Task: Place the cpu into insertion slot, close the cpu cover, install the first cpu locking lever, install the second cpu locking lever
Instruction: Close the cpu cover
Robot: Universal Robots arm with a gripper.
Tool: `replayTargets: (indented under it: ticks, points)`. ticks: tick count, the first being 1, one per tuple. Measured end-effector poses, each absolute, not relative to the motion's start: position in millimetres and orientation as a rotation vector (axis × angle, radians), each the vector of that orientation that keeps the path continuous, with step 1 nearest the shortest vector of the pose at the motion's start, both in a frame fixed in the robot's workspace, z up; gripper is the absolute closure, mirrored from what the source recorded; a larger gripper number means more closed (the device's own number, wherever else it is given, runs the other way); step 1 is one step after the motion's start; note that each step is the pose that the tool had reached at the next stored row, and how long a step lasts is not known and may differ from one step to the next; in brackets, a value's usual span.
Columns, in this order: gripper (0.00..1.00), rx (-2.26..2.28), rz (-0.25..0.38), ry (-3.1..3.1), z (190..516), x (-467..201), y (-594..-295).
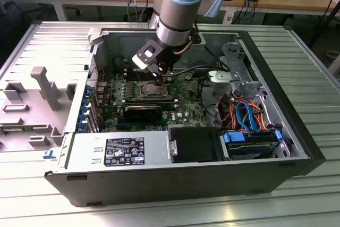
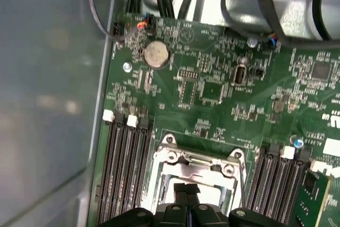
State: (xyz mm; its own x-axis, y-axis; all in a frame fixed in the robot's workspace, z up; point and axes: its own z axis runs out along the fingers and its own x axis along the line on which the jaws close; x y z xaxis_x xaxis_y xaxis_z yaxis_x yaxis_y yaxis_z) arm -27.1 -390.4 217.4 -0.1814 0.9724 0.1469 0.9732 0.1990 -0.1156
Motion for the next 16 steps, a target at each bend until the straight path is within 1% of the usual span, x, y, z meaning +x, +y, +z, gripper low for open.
replayTargets:
  ticks: [5, 7, 16]
  points:
    - [0.89, -1.876, -0.007, -2.278, 228.3, -24.2, -390.4]
    - [0.89, -1.871, -0.018, -2.274, 232.6, -24.0, -390.6]
    - [0.89, -1.866, -0.03, -2.269, 232.7, -24.1, -390.8]
